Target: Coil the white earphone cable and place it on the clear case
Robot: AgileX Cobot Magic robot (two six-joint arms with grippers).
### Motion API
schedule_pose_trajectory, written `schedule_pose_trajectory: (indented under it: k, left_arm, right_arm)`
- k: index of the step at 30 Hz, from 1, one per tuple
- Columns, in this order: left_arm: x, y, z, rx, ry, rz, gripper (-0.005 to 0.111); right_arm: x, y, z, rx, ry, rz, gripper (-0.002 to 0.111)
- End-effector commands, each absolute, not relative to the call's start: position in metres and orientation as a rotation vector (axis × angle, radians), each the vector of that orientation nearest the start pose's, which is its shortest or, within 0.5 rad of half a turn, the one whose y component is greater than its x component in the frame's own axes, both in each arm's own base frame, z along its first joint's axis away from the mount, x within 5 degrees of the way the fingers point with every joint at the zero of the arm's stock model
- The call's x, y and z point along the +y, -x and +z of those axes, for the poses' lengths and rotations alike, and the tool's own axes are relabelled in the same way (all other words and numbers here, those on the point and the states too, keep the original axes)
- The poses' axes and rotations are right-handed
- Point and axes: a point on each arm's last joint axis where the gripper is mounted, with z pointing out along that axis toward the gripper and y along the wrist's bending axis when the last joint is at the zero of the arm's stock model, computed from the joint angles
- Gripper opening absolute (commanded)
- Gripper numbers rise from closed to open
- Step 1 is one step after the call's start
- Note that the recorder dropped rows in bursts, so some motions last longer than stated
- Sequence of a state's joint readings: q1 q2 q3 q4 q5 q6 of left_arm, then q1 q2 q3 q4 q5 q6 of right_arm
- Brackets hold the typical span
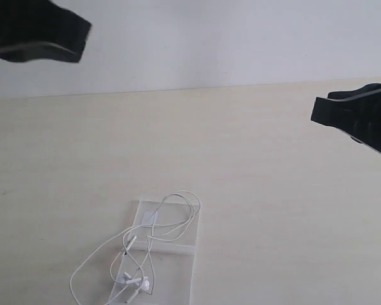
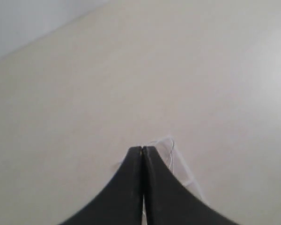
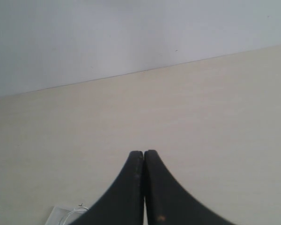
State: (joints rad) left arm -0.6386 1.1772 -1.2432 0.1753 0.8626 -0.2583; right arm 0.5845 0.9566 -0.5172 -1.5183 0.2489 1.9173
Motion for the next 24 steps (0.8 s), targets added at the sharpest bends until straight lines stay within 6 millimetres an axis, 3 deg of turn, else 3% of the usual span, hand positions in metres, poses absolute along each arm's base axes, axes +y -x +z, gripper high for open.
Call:
schedule_pose_trajectory:
  k: [1, 7, 13, 24]
  left_arm:
    - [-0.118, -0.176, 0.410, 2.090, -0.423, -0.363, 0.000]
    - [-0.107, -0.157, 0.400, 1.977, -0.305, -0.516, 0.000]
    - [-0.112, -0.150, 0.379, 1.906, -0.191, -0.741, 0.000]
    - [-0.109, -0.147, 0.366, 1.968, -0.180, -0.738, 0.000]
  right_arm:
    - [0.087, -0.174, 0.279, 1.941, 0.026, 0.394, 0.000]
    - [0.087, -0.174, 0.279, 1.941, 0.023, 0.396, 0.000]
    - [0.087, -0.174, 0.279, 1.941, 0.023, 0.396, 0.000]
    - [0.087, -0.174, 0.279, 1.940, 0.023, 0.397, 0.000]
